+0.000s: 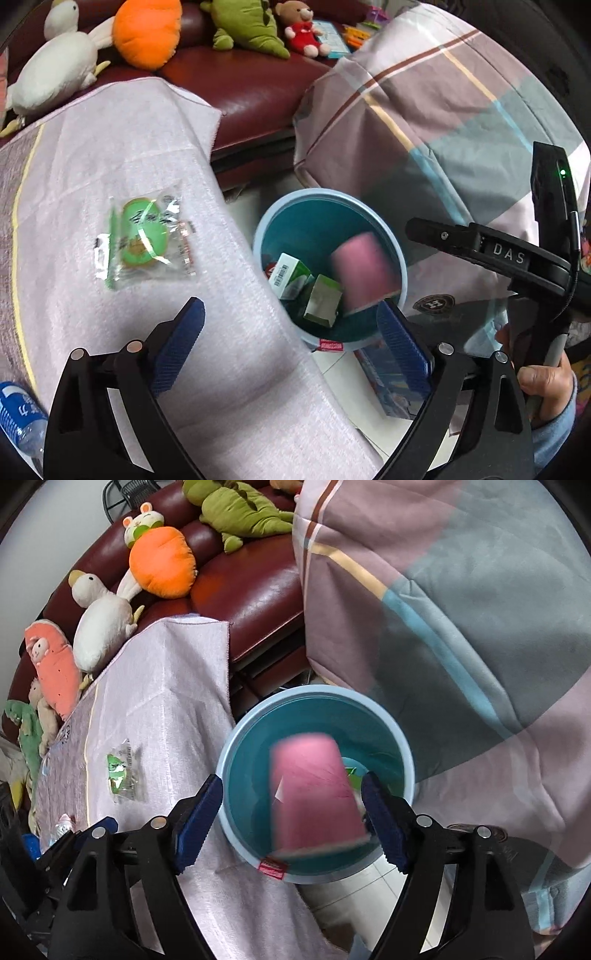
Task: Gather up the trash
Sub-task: 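Carry the box and pink cup over the bin and open both tools, then move both tools back over the remaining trash on the table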
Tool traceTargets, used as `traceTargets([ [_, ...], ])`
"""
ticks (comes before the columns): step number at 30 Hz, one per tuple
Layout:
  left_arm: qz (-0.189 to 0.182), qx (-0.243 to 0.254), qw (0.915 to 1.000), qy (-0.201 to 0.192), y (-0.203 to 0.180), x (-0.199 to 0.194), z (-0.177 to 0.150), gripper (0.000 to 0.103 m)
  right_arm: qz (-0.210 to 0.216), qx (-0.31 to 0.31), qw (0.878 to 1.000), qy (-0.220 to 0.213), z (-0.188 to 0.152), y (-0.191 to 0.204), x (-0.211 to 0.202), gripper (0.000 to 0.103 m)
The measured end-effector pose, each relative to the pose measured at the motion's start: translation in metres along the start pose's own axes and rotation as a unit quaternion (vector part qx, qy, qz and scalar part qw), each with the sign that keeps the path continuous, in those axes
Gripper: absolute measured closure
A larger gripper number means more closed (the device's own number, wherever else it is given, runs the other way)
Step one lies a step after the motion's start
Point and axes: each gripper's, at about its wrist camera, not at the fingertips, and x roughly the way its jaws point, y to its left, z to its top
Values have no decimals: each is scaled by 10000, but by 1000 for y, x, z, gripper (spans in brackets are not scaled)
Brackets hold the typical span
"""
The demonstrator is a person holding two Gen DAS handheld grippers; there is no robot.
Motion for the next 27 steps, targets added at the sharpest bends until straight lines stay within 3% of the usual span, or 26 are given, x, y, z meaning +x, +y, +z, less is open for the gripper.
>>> traceTargets([
  [14, 205, -404, 9986, -274, 43, -58, -38, 8, 107, -375, 9992, 69, -32, 58, -24, 23],
  [27, 519, -985, 9918, -635, 84, -126, -103, 8, 203, -1077, 9940, 12, -88, 125, -64, 18],
])
